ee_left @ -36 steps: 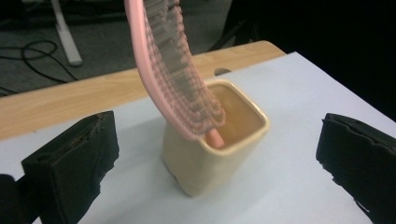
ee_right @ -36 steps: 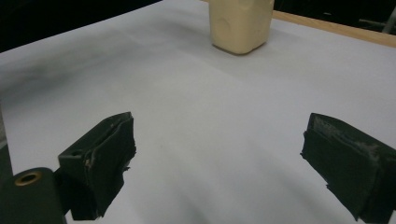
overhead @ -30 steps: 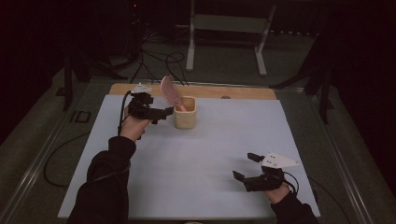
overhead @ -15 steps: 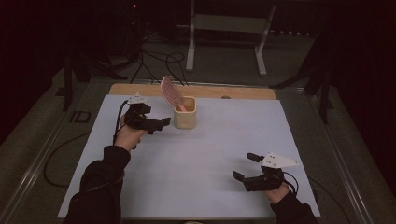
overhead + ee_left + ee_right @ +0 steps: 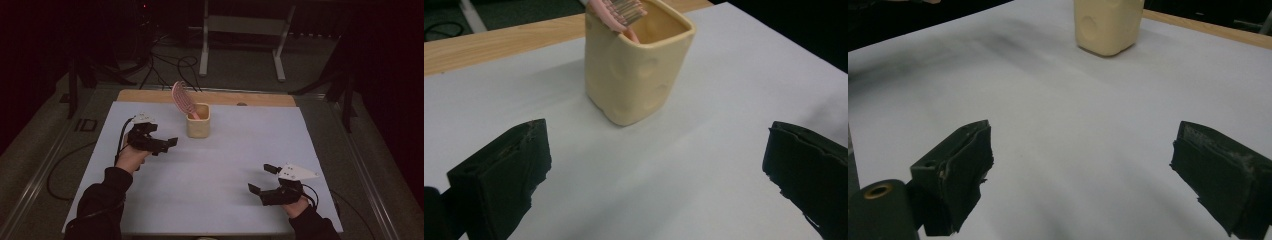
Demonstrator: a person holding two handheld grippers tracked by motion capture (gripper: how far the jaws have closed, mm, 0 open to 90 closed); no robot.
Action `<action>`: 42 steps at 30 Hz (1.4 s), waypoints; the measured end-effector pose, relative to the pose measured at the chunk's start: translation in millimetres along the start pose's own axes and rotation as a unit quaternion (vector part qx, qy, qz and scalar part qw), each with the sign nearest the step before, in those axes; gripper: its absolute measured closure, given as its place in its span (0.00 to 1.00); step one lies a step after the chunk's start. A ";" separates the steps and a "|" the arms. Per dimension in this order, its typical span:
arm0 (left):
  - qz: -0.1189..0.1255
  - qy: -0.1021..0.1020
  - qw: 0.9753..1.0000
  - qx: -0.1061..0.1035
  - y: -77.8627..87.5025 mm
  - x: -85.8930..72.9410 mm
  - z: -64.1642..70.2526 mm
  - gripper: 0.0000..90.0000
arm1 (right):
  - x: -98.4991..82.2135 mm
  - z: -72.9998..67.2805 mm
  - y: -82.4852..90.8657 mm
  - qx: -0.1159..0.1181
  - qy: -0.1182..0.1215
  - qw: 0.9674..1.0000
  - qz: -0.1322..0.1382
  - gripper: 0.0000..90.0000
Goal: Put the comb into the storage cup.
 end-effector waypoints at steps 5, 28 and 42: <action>-0.002 -0.005 1.000 0.003 2.2 -10.7 1.0 0.00 | 0.2 0.2 0.2 0.001 0.001 1.000 0.000 0.10; -0.036 -0.018 0.999 -0.013 9.1 -72.0 12.6 0.00 | -0.6 0.8 -0.3 -0.002 0.010 1.000 0.002 0.10; -0.040 -0.011 0.999 -0.025 33.0 -114.4 16.4 0.00 | -0.3 -1.9 -1.1 0.003 0.008 1.000 0.002 0.10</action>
Point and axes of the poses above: each handheld gripper's, and its own axes: y roughly backward along the jaws, x roughly out of its top, z roughly to its right, the point moved 7 cm from there along -y, roughly forward along the jaws, and after that the axes turned 2 degrees about y, right-handed, at the moved point
